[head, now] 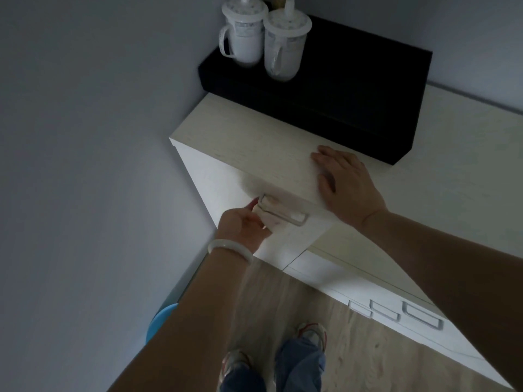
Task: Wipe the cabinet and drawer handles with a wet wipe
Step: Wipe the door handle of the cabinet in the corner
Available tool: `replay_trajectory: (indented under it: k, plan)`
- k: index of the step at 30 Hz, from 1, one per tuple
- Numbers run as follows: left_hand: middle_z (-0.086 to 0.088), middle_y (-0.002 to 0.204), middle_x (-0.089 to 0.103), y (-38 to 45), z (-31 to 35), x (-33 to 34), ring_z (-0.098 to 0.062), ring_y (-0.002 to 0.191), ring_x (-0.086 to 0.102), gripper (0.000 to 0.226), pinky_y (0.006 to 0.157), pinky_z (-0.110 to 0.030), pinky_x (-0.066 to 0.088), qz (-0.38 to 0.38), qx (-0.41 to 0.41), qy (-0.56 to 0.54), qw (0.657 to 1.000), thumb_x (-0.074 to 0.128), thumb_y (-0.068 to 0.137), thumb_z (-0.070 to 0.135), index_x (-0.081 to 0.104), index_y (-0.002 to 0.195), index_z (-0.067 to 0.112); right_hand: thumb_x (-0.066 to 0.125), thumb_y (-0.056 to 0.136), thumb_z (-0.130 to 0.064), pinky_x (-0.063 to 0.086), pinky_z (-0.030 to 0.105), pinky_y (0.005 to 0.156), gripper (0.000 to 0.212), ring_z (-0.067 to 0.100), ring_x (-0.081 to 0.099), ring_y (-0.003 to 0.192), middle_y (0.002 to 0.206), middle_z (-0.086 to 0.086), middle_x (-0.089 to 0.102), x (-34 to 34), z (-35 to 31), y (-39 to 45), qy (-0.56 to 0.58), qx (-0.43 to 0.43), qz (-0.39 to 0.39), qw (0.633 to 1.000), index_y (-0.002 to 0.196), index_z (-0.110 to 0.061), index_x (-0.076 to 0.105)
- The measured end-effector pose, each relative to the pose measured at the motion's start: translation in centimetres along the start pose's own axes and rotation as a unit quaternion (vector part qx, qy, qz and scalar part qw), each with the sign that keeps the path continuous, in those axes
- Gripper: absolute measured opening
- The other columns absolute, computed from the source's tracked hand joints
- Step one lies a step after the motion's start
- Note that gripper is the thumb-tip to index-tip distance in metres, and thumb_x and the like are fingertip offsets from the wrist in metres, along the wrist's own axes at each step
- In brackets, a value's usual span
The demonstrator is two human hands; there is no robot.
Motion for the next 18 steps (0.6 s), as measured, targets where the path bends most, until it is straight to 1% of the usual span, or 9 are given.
replay_trajectory:
  k: [3,5,6,8,10,12,14,16,18]
  plan:
    - [-0.013,0.100,0.067,0.1,-0.3,0.0,-0.030,0.099,0.062,0.029,0.095,-0.057,0.044,-0.016,-0.025,-0.024,0.999,0.036,0.088,0.005,0.060,0.105,0.005,0.036,0.095,-0.032,0.027,0.037,0.113,0.049,0.019,0.035,0.133,0.149,-0.003,0.040,0.0,0.0,0.0,-0.004,-0.001,0.000,1.000,0.142,-0.021,0.043]
    - [-0.016,0.104,0.069,-0.2,-1.9,0.6,-0.034,0.106,0.061,0.027,0.093,-0.059,0.045,-0.031,-0.039,-0.056,0.997,0.037,0.095,0.011,0.062,0.105,0.004,0.039,0.097,-0.030,0.026,0.037,0.113,0.047,0.018,0.033,0.134,0.150,-0.004,0.038,0.0,0.1,0.0,-0.006,0.000,-0.001,1.000,0.143,-0.022,0.042]
    - [-0.019,0.110,0.068,-0.5,-2.9,0.9,-0.037,0.110,0.060,0.028,0.092,-0.060,0.046,-0.041,-0.048,-0.063,0.996,0.037,0.095,0.009,0.061,0.108,0.002,0.040,0.097,-0.029,0.025,0.037,0.114,0.046,0.017,0.032,0.134,0.150,-0.004,0.038,0.0,0.1,0.0,-0.006,0.001,-0.002,1.000,0.143,-0.022,0.042]
    - [-0.026,0.124,0.060,-1.1,-4.6,1.5,-0.043,0.116,0.057,0.032,0.087,-0.062,0.050,-0.063,-0.058,-0.060,0.995,0.036,0.093,-0.002,0.057,0.117,-0.001,0.042,0.098,-0.027,0.023,0.035,0.113,0.046,0.017,0.031,0.135,0.151,-0.004,0.037,0.0,0.0,-0.1,-0.006,0.002,-0.002,1.000,0.144,-0.022,0.041]
    - [-0.028,0.129,0.056,-1.3,-5.0,1.6,-0.045,0.118,0.055,0.037,0.082,-0.060,0.053,-0.072,-0.056,-0.049,0.995,0.034,0.092,-0.009,0.052,0.123,-0.003,0.043,0.098,-0.026,0.023,0.035,0.113,0.046,0.017,0.032,0.134,0.151,-0.004,0.038,-0.1,0.0,-0.1,-0.006,0.003,0.000,1.000,0.144,-0.022,0.042]
    - [-0.026,0.120,0.061,-1.1,-4.2,1.4,-0.041,0.111,0.058,0.032,0.079,-0.055,0.054,-0.070,-0.040,-0.034,0.996,0.038,0.093,-0.009,0.053,0.121,-0.003,0.043,0.097,-0.026,0.024,0.035,0.114,0.046,0.017,0.032,0.134,0.150,-0.004,0.038,-0.1,0.0,-0.1,-0.006,0.004,-0.001,1.000,0.144,-0.022,0.042]
    - [-0.020,0.110,0.067,-0.8,-3.0,0.6,-0.032,0.102,0.064,0.028,0.079,-0.047,0.058,-0.059,-0.019,-0.013,0.998,0.045,0.094,-0.004,0.058,0.119,0.000,0.043,0.097,-0.026,0.024,0.036,0.114,0.046,0.018,0.032,0.134,0.150,-0.004,0.038,-0.1,0.0,-0.1,-0.005,0.003,-0.002,1.000,0.143,-0.022,0.042]
    - [-0.012,0.108,0.070,-0.4,-2.4,-0.1,-0.022,0.096,0.068,0.027,0.076,-0.035,0.060,-0.041,-0.001,0.019,0.999,0.050,0.094,0.002,0.062,0.118,0.006,0.042,0.097,-0.026,0.025,0.036,0.113,0.046,0.018,0.033,0.134,0.150,-0.003,0.039,0.0,-0.1,-0.1,-0.009,0.000,0.000,1.000,0.143,-0.021,0.042]
    - [-0.012,0.105,0.070,-0.4,-2.9,0.0,-0.020,0.089,0.071,0.029,0.068,-0.030,0.059,-0.026,0.004,0.014,1.000,0.052,0.094,0.002,0.060,0.122,0.003,0.041,0.097,-0.027,0.024,0.035,0.113,0.046,0.018,0.032,0.134,0.150,-0.003,0.038,0.1,0.0,0.0,-0.011,0.001,-0.003,1.000,0.143,-0.022,0.042]
Point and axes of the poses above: each hand's wrist, its own y-axis towards the middle knuckle, its own x-axis out of the palm, z = x × y, the point moved 6 cm from there along y, towards the middle knuckle
